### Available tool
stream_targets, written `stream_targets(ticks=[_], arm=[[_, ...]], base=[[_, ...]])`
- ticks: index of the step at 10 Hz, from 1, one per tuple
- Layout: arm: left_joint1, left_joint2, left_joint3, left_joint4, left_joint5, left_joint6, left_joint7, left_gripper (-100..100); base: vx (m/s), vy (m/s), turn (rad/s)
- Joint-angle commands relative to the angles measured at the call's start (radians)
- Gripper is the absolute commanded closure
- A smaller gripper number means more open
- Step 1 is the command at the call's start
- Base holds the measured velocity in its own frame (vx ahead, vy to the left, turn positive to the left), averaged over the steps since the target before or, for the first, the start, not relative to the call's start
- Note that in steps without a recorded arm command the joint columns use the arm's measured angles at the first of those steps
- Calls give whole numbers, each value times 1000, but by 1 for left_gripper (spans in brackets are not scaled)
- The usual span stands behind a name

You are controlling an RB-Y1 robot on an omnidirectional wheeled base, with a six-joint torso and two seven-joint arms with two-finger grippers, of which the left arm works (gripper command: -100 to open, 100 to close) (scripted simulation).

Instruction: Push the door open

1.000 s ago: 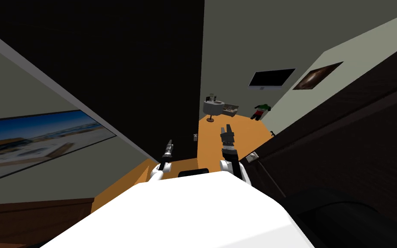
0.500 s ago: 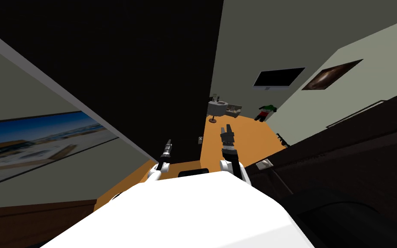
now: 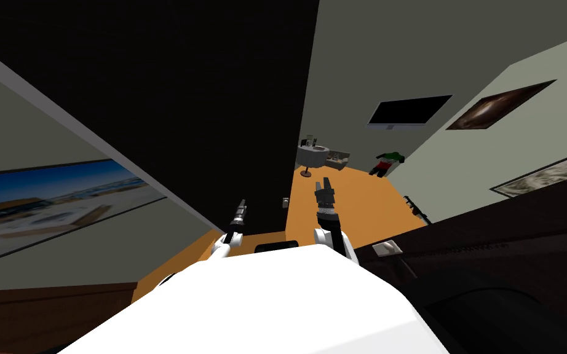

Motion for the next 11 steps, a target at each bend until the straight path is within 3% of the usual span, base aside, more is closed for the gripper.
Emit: stream_targets(ticks=[1, 3, 4, 5, 7, 8, 10, 11], arm=[[-10, -15, -29, 12, 22, -8, -12, -100], [-12, -33, -56, 16, 44, -10, -22, -100], [-12, -33, -56, 16, 44, -10, -22, -100], [-13, -55, -78, 20, 63, -12, -31, -100], [-13, -55, -78, 20, 63, -12, -31, -100], [-14, -82, -97, 23, 78, -14, -38, -100], [-14, -82, -97, 23, 78, -14, -38, -100], [-14, -112, -112, 26, 91, -15, -44, -100]], base=[[86, -144, 59], [28, -199, 15], [22, -139, 3], [18, -170, 28], [3, -122, 11], [5, -152, 13], [15, -125, 14], [-22, -157, 22]])
